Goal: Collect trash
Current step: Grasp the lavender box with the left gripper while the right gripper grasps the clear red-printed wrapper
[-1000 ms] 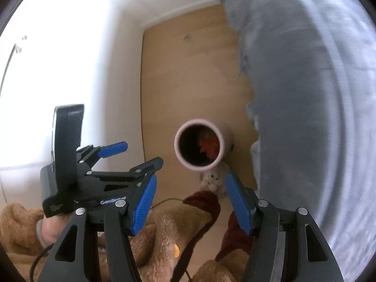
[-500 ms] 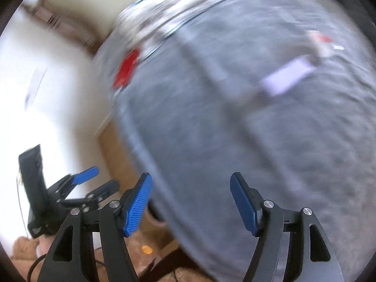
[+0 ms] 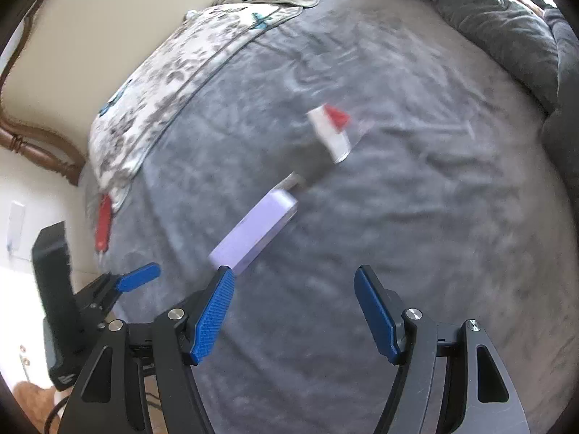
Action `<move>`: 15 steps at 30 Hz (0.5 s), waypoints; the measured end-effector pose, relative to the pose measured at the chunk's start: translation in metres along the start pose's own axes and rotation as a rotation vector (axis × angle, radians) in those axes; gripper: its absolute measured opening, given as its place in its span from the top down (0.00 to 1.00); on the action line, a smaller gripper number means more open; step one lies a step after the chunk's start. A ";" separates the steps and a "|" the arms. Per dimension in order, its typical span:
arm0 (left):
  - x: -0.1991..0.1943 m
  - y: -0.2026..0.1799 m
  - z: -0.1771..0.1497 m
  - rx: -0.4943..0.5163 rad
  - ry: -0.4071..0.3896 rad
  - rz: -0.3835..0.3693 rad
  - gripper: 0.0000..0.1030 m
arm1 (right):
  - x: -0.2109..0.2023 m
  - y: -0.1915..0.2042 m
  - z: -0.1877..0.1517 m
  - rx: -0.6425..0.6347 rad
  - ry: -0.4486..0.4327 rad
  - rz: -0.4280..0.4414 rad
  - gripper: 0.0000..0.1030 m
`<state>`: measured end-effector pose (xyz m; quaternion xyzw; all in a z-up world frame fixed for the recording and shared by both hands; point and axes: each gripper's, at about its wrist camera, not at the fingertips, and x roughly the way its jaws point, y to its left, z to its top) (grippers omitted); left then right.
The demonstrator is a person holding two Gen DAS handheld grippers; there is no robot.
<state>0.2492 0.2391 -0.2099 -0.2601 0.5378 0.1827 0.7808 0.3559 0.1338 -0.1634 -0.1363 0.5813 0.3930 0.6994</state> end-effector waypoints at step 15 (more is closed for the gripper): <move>0.094 -0.002 0.036 -0.057 0.164 0.022 0.53 | 0.057 -0.036 0.099 -0.107 0.009 0.030 0.34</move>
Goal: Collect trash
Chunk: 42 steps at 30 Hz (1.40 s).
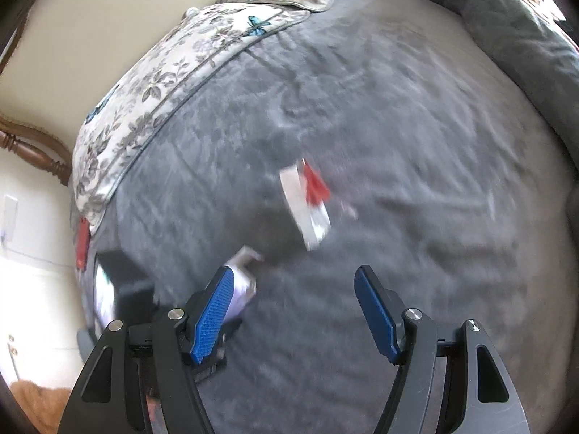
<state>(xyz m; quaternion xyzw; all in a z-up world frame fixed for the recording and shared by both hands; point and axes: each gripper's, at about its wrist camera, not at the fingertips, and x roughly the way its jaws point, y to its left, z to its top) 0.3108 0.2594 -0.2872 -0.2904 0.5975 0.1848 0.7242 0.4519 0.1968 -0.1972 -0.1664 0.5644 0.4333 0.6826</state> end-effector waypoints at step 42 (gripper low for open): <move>-0.140 0.148 -0.163 -0.373 -0.182 -0.035 0.54 | -0.035 0.129 -0.078 -0.340 0.106 0.074 0.70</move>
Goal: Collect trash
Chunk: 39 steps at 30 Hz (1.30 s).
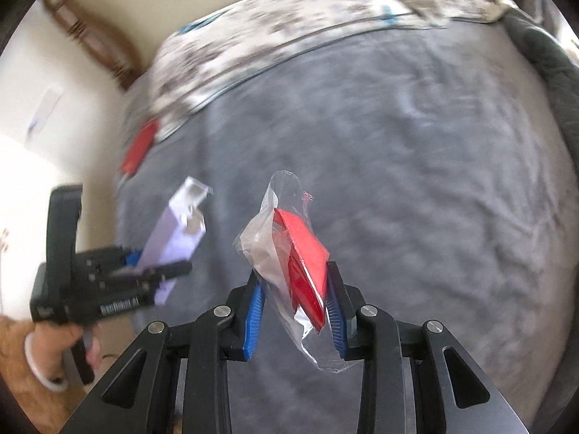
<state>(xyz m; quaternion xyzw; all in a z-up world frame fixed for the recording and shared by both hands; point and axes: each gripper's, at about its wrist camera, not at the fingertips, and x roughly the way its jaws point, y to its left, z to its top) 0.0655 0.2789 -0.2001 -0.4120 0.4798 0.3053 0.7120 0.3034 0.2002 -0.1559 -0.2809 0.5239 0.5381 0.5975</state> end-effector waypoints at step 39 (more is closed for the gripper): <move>-0.100 0.314 -0.300 -0.549 -0.172 0.109 0.76 | 0.123 0.399 -0.160 -0.434 0.339 0.257 0.70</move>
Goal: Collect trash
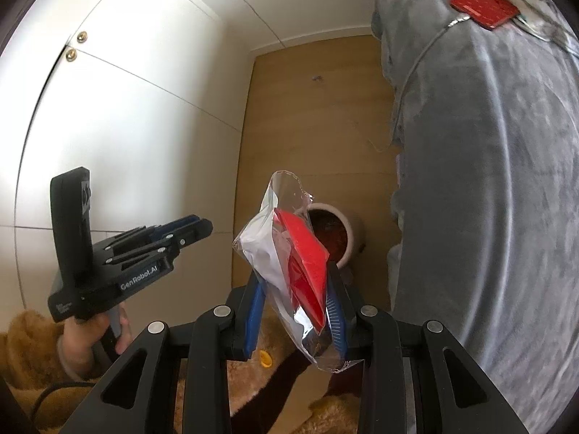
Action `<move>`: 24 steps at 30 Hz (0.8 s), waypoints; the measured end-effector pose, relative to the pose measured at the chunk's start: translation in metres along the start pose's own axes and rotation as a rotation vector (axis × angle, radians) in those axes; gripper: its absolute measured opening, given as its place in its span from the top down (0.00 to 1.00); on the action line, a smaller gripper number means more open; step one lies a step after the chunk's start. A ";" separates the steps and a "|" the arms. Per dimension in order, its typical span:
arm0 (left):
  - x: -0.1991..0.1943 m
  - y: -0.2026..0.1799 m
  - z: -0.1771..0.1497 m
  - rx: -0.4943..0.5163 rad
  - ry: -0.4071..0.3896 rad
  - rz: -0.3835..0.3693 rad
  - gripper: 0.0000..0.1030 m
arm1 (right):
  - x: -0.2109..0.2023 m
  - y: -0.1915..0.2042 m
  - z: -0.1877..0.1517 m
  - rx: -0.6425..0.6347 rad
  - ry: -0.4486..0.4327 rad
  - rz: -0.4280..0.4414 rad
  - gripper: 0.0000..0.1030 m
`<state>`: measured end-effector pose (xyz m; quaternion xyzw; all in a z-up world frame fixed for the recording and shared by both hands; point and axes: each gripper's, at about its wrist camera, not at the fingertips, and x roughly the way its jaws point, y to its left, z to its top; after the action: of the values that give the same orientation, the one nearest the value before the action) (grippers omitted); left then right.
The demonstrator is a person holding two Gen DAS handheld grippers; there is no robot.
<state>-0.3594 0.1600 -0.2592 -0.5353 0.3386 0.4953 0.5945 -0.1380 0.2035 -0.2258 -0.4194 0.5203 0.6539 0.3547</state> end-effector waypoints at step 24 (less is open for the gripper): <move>0.071 0.065 -0.018 -0.094 0.137 0.024 0.76 | 0.192 -0.003 0.008 0.062 0.235 0.037 0.53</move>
<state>-0.3987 0.1547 -0.3486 -0.5911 0.3613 0.4800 0.5382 -0.2127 0.2173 -0.4028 -0.4723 0.5858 0.5904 0.2919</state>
